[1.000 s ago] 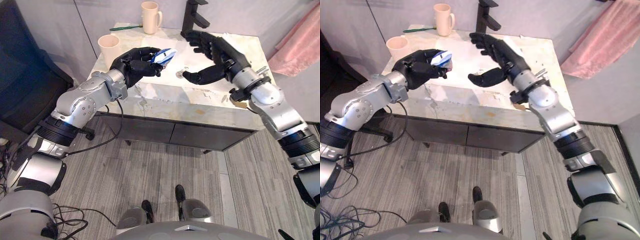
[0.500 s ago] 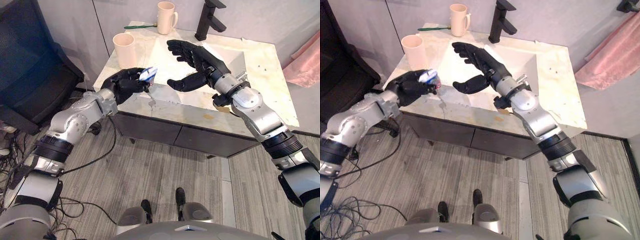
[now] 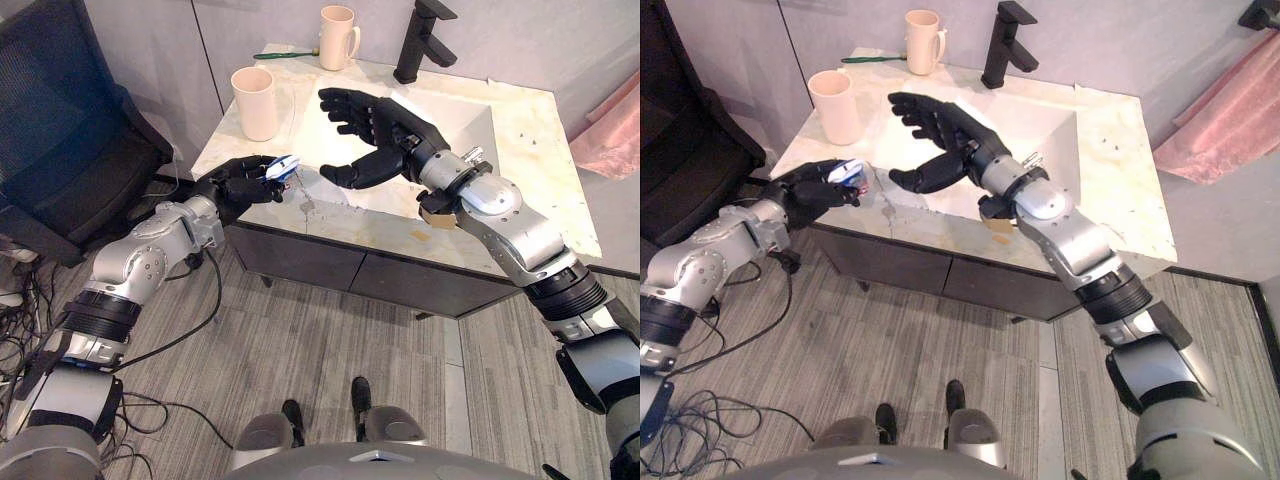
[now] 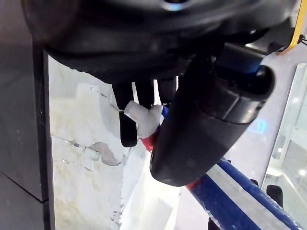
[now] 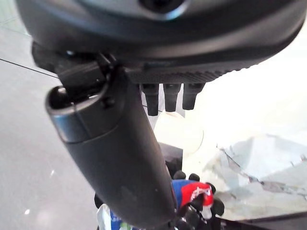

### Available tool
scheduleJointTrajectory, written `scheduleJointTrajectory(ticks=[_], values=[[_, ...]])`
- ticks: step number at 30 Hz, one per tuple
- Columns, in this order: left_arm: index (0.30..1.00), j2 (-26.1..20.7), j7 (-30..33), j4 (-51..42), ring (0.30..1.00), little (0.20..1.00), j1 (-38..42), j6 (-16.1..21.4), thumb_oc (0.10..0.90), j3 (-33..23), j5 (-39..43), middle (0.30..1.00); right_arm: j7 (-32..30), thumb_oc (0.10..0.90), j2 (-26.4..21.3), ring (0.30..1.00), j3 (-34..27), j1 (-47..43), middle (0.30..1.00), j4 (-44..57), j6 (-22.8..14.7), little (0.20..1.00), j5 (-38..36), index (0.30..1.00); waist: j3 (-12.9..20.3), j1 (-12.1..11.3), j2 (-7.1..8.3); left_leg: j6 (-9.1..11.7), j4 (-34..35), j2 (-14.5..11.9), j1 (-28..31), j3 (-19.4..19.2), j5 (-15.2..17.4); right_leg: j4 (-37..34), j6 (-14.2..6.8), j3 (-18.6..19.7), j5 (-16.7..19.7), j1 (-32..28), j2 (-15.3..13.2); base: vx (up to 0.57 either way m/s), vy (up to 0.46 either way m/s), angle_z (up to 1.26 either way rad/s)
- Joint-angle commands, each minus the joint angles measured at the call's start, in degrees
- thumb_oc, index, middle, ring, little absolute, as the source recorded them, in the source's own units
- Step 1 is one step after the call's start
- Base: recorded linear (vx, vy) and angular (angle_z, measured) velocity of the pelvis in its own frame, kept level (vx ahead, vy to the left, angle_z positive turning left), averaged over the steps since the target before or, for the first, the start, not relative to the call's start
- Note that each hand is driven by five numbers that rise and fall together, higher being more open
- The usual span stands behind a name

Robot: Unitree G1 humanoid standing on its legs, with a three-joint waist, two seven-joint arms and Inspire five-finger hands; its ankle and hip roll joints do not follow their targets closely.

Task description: Organize the bathroom.

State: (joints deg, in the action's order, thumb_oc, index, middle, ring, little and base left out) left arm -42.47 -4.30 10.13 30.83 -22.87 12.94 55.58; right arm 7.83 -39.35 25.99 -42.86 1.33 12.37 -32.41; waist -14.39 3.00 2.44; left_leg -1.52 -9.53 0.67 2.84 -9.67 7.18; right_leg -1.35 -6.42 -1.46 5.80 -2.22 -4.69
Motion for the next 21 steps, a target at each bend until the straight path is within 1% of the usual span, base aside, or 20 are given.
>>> scheduleJointTrajectory(ticks=[1,2,3,5,7,9,10,11,21], values=[[0.300,1.0,-1.9,-5.5,0.300,0.300,1.8,8.1,0.400,-5.3,1.1,0.300,1.6,0.800,2.1,0.900,-3.1,-1.9,0.900,6.5,-1.0,0.900,-6.4,0.900,6.1,0.0,-1.25,1.6,-2.7,-3.7,-0.8,-2.3,1.1,4.5,-1.4,-0.4,-7.3,2.6,0.2,0.00,0.000,0.00],[0.300,1.0,-2.0,-5.5,0.300,0.300,1.8,8.1,0.400,-5.3,1.1,0.300,1.9,0.800,2.1,0.900,-3.1,-1.8,0.900,6.6,-0.8,0.900,-6.4,0.900,6.1,0.0,-1.21,1.6,-2.7,-3.7,-0.8,-2.3,1.1,4.5,-1.4,-0.4,-7.3,2.6,0.2,0.00,0.000,0.00],[0.300,0.6,-2.5,-5.5,0.300,0.300,2.0,8.6,0.400,-5.0,1.3,0.300,2.9,0.800,2.3,0.900,-2.7,-1.3,0.900,7.3,-0.8,0.900,-8.1,0.900,6.2,0.0,-1.10,1.7,-2.6,-3.9,-0.8,-2.4,0.8,4.5,-1.4,-0.6,-7.3,2.6,0.2,0.00,0.000,0.00],[0.300,0.5,-2.4,-5.5,0.300,0.300,2.2,8.8,0.400,-4.7,1.3,0.300,3.0,0.800,2.5,0.900,-2.5,-1.3,0.900,7.3,-1.4,0.900,-7.2,0.900,6.2,0.0,-1.08,1.8,-2.6,-4.0,-0.8,-2.4,0.8,4.4,-1.3,-0.7,-7.3,2.5,0.2,0.00,0.000,0.00],[0.300,0.5,-2.5,-5.5,0.300,0.300,2.5,8.8,0.400,-4.5,1.9,0.300,3.1,0.800,2.7,0.900,-2.5,-1.3,0.900,7.6,-2.9,0.900,-7.9,0.900,6.2,0.0,-1.04,1.8,-2.4,-4.0,-0.6,-2.5,0.7,4.1,-1.4,-0.8,-7.2,2.3,0.2,0.01,-0.007,0.02],[0.300,0.8,-2.1,-5.7,0.300,0.300,2.7,8.6,0.400,-4.3,2.2,0.300,3.0,0.800,3.0,0.900,-2.5,-1.9,0.900,7.9,-3.4,0.900,-7.0,0.900,6.3,0.0,-1.02,1.8,-2.2,-4.1,-0.4,-2.4,0.7,3.9,-1.4,-0.8,-7.1,2.2,0.2,0.01,-0.013,0.04],[0.300,1.2,-1.5,-6.0,0.300,0.300,2.6,8.8,0.400,-4.1,2.9,0.300,2.8,0.800,3.1,0.900,-2.4,-2.5,0.900,8.5,-3.7,0.900,-5.0,0.900,6.6,0.0,-1.01,1.7,-2.0,-4.0,-0.3,-2.4,0.7,3.6,-1.5,-0.6,-7.1,2.2,0.2,0.02,-0.010,0.03],[0.300,1.4,-1.4,-6.1,0.300,0.300,2.4,8.6,0.400,-4.3,2.8,0.300,2.9,0.800,2.9,0.900,-2.3,-2.8,0.900,8.8,-3.7,0.900,-5.8,0.900,6.6,0.0,-1.02,1.7,-1.9,-4.1,-0.2,-2.4,0.7,3.6,-1.5,-0.6,-7.1,2.1,0.2,0.00,0.000,0.00],[0.300,3.1,-0.7,-6.7,0.300,0.300,0.3,8.6,0.400,-4.6,3.0,0.300,2.2,0.800,3.7,0.900,-0.4,-5.3,0.900,10.6,-4.0,0.900,-3.3,0.900,7.1,-0.5,-1.07,1.7,-1.4,-3.9,0.3,-1.9,0.5,3.1,-1.2,-0.4,-7.2,1.4,0.5,0.00,0.000,0.00]])
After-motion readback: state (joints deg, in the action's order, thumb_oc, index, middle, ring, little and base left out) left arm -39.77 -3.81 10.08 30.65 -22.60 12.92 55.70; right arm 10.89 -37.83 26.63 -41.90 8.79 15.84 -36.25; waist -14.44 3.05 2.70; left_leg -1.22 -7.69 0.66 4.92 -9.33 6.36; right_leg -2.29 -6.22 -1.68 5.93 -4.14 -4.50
